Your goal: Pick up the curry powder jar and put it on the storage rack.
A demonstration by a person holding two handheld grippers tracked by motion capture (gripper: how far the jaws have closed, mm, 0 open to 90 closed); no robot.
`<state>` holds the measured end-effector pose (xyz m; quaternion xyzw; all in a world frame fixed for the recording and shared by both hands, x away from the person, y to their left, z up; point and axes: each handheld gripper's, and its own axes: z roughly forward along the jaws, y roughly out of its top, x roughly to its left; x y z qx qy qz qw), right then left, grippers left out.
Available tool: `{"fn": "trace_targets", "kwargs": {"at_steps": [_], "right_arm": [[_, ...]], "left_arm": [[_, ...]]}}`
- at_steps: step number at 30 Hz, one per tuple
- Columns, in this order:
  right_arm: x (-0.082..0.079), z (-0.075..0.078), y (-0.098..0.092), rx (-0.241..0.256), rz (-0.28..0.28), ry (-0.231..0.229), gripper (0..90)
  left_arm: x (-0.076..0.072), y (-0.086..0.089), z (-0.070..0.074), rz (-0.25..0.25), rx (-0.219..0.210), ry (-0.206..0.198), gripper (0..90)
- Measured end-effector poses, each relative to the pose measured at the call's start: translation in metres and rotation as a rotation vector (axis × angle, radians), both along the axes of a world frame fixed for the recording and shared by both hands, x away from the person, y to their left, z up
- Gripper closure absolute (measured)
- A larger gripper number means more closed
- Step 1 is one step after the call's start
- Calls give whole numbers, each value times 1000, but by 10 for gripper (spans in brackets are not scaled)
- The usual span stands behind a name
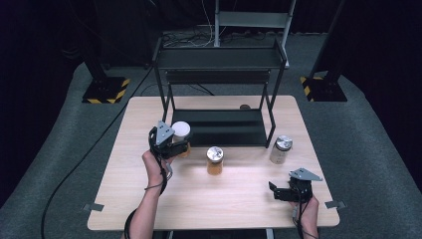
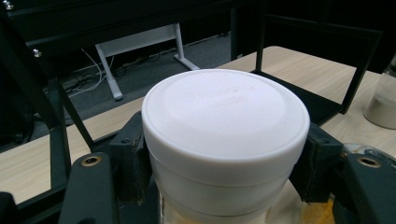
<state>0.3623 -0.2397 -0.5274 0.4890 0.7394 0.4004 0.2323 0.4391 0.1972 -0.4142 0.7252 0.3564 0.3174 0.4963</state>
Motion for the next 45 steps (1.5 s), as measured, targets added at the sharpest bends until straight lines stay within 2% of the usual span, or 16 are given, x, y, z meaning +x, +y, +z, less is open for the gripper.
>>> {"fn": "trace_targets", "kwargs": {"at_steps": [21,45], "right_arm": [[0,0,-1,6,2,-7,11],[-1,0,-1,11,3,-9,12]], "left_arm": [[16,-6,10,-2,15,-12,338],[33,-16,14,-7,41,3,338]]}}
